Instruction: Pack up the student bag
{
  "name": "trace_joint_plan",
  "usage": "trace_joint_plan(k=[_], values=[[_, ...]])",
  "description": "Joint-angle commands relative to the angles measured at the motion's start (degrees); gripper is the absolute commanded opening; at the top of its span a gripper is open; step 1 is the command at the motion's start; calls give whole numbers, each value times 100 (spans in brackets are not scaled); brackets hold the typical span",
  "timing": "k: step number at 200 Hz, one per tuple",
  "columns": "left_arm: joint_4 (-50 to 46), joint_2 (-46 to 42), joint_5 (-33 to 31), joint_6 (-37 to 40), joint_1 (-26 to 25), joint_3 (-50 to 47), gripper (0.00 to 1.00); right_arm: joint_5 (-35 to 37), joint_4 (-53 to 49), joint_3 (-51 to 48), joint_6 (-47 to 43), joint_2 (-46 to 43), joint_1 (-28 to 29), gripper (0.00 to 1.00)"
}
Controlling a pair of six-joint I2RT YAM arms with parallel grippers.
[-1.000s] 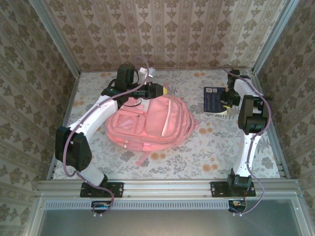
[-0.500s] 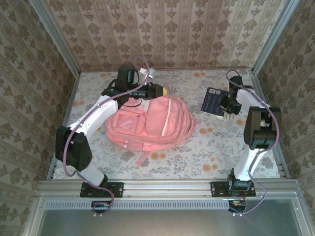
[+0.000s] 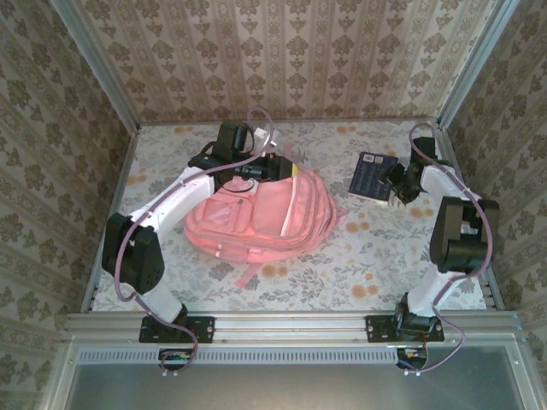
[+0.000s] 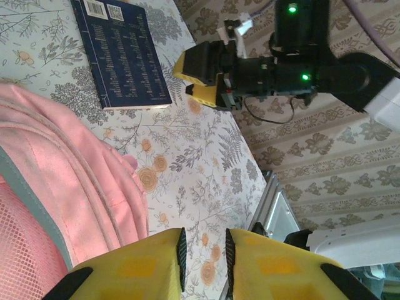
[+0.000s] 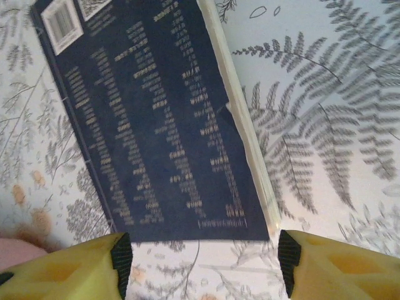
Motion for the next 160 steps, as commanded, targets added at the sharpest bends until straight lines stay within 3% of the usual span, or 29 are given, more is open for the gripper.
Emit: trace_joint_plan(k=[1,51,85,105,132,160], values=[[-59,-39,39,187,-22,88,27,-388,-136,502,-140,525,-79,69],[-233,-15,-81,366,-14,156,27,-474,-449,964,-491,1210,-214,78],[-178,58,-70,316,-13,150,27,-706,-383,1099,-439,1445,-214,71],[-316,197,-652,353,-142,345,30,-553,-330,977,-382,1387,-211,65],[-985,1208,-1387,158,-640,1711,44,-565,-264,856,-311,1217,-221,65],[-2054,2946,-1819,231,-1170,4238,57,-633,72,688,-91,1125,-231,67]])
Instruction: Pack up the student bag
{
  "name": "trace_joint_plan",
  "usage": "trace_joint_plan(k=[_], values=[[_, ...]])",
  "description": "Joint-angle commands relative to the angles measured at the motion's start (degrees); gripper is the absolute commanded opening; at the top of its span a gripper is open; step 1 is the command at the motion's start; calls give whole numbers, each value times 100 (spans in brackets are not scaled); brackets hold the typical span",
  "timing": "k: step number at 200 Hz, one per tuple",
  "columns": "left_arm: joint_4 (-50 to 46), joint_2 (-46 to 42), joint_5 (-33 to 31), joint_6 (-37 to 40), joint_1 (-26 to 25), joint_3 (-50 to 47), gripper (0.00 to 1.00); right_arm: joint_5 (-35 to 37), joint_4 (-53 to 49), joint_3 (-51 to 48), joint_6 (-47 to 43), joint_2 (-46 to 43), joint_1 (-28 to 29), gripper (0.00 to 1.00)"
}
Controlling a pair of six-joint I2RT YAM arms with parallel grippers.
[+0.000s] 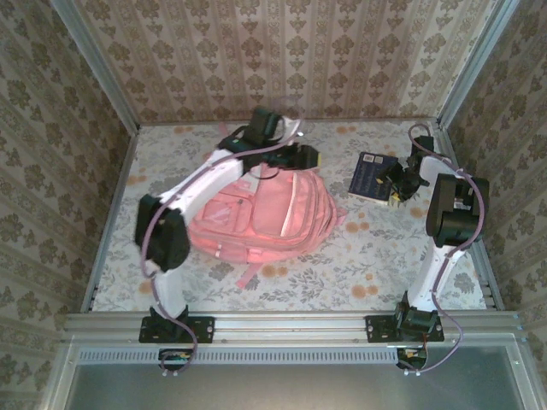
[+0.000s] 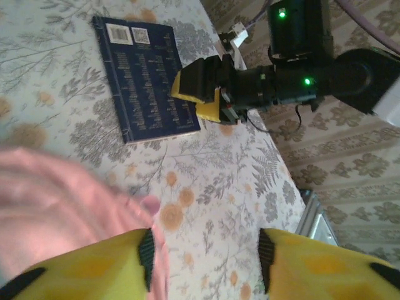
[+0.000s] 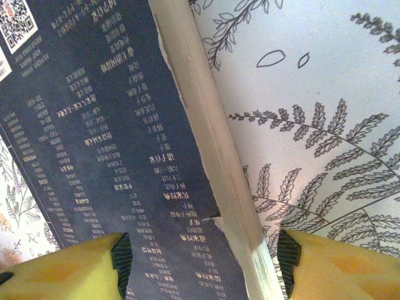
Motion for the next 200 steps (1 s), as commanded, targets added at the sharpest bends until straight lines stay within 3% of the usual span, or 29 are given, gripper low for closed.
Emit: trace_joint_plan(k=[1,19,32,94,120,200], values=[[-1033,1182,-578,24,-429,1727,57,-144,169,-189,236,-207,-10,67],[-1427,2293,-690,-175,-498,3188,65,-166,338,-296,444,-289,-18,68],[-1398,2833,-781,-318,-529,3739,67,-161,475,-386,616,-359,-19,69],[-272,3812,-1487,-775,-652,3842,73,-194,870,-680,1000,-608,-19,71],[-169,4335,-1386,-1122,-648,4330,73,-343,996,-693,1009,-529,-53,72],[410,4912,-1063,-1765,-812,4425,71,-443,764,-377,508,-196,-239,72]])
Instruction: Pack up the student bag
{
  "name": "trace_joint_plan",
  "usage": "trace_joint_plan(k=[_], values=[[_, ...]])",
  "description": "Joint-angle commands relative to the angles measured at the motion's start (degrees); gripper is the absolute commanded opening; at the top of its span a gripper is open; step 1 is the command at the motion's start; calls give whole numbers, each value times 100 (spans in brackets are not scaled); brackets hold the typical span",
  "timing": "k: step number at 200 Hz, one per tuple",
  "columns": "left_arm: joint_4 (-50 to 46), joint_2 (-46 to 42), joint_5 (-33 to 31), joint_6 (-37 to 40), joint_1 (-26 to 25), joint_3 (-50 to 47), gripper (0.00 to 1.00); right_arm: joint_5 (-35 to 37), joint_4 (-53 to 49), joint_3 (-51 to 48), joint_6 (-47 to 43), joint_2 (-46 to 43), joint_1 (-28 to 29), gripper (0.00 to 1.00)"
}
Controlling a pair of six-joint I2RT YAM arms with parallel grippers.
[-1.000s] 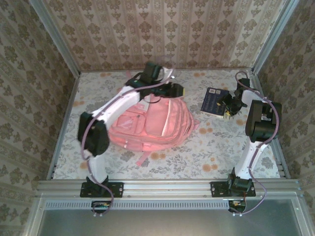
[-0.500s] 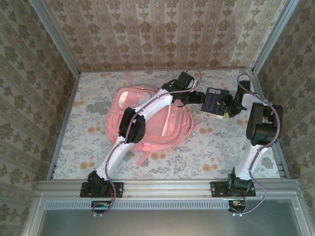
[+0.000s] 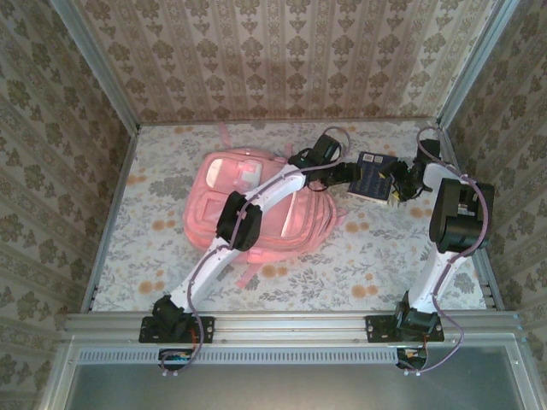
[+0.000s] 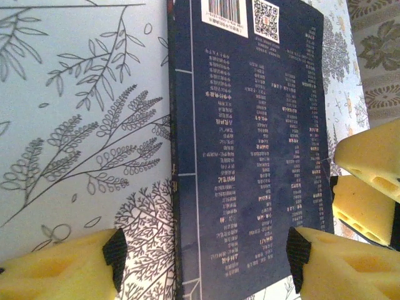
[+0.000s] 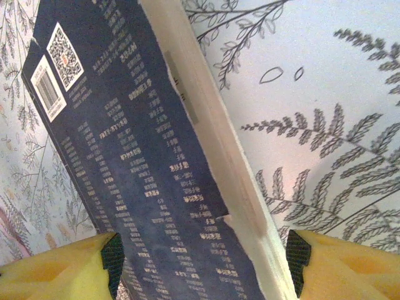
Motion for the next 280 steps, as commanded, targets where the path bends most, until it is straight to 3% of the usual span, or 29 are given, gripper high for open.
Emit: trace_joint_plan(k=[1,53,105,179,220,280], values=[[282,275,233,-396,-118,222,71,-87,-188,238,-284,183,-38,72],[826,711,873,-1157,-137,300,66,-640,-48,325,-303,437,67,71],[752,723,1030,-1105,-166,374,63,-1311,441,253,78,282,171,65],[562,667,1091,-1003,-169,356,60,-1208,273,316,163,-119,165,50],[526,522,1102,-888,-152,215,60,-1345,363,237,170,-207,169,56],[546,196,1162,-780,-100,-239,58,-1271,293,98,151,-326,165,35]])
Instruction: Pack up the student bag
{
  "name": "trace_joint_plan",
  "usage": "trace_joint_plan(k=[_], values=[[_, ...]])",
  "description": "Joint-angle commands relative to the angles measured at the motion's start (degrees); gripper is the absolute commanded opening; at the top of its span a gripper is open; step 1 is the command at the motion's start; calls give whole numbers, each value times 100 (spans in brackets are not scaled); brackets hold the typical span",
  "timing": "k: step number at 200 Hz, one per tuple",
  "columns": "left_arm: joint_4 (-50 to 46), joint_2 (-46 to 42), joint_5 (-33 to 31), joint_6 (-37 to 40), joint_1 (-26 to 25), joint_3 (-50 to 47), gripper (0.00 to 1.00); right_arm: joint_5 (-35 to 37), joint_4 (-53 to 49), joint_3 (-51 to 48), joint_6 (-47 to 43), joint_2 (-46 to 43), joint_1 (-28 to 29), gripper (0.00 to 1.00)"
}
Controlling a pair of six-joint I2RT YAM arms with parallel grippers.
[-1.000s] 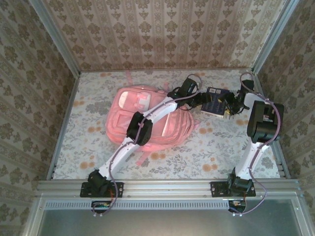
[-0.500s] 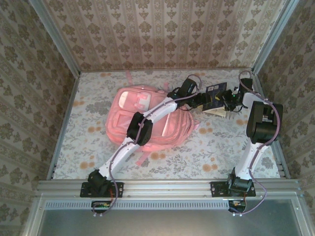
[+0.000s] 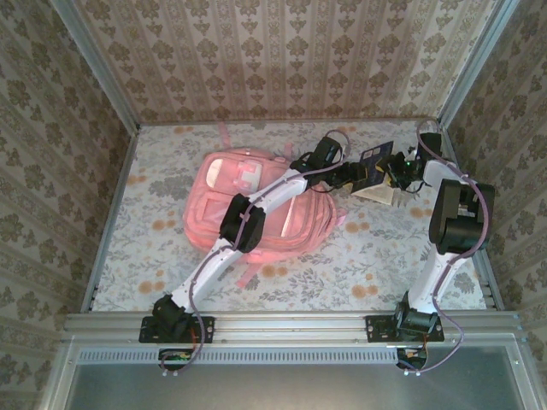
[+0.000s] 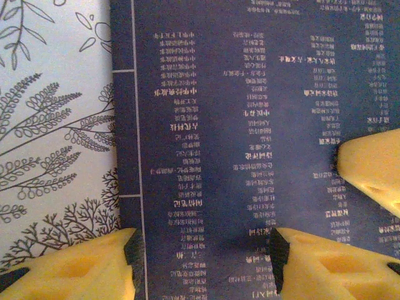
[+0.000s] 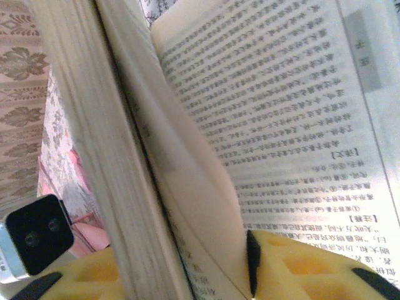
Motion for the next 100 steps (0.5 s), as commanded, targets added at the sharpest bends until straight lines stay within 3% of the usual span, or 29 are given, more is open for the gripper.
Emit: trace_joint_plan(k=[1,43,100], values=[[-411,-176,264,139,-87,-351,58,-190,-48,-91,50,-230,49,35],[-499,-947,168,472,136,-1094,61,-5,-231,-194,-62,-399,53,23],[-891,-2145,-41,1179,345,-1873,65,-152,-121,-371,112,-854,50,18]])
